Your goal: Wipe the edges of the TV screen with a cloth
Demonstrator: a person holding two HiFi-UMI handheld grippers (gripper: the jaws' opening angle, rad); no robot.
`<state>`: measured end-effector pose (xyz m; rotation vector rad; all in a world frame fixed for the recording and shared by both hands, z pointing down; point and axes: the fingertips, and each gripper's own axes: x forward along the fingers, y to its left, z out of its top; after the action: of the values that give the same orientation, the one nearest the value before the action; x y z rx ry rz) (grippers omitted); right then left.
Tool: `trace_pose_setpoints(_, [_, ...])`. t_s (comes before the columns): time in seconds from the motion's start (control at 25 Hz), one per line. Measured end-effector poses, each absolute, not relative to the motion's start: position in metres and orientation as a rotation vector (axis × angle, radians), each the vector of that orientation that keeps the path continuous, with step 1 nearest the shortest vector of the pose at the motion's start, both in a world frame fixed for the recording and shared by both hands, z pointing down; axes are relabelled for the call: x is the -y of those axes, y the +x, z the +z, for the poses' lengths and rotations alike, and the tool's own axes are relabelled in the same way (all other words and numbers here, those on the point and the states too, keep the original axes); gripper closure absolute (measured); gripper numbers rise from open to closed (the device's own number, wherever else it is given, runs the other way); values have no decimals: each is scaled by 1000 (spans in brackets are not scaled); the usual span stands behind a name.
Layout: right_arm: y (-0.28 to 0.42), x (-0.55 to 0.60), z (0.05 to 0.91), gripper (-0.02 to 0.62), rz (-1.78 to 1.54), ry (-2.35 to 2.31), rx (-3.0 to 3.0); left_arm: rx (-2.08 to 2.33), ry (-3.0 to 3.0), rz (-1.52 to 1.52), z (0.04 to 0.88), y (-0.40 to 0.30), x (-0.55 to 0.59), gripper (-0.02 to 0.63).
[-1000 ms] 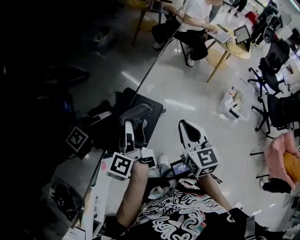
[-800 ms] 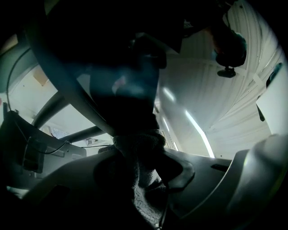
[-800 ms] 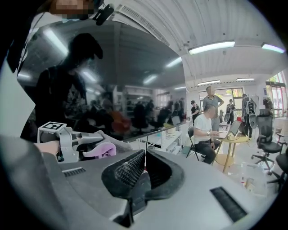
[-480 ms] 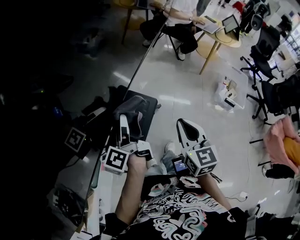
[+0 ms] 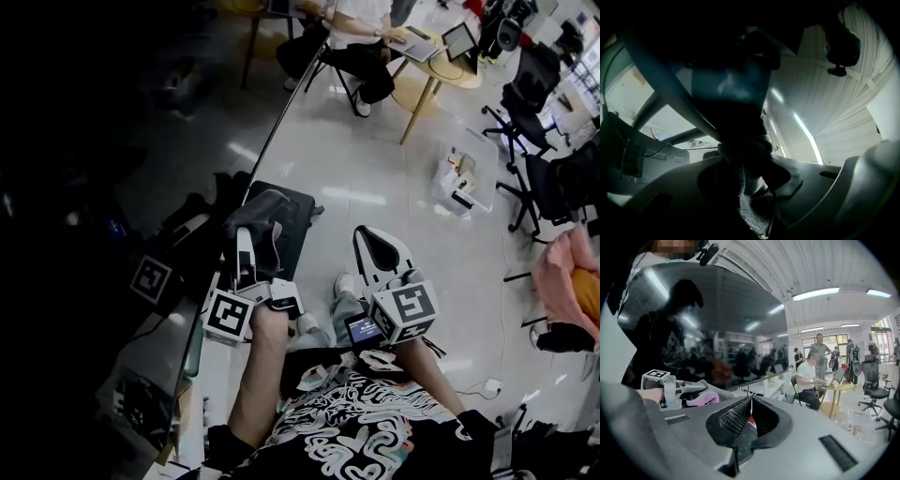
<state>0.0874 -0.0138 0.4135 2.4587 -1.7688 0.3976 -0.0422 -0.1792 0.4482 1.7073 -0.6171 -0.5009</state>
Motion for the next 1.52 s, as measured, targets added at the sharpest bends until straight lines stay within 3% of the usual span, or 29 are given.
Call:
trace_pose_setpoints(0.44, [118, 32, 418, 566, 405, 2435, 1805, 699, 1788, -426, 454, -36, 189, 466])
trace_pose_setpoints(0.76, [157, 50, 425, 566, 450, 2428, 1816, 652, 1689, -461, 453, 6, 200, 466])
trace_pose_setpoints(1.52, [163, 57, 425, 566, 481, 2433, 1847, 655, 1689, -455, 450, 8, 199, 466])
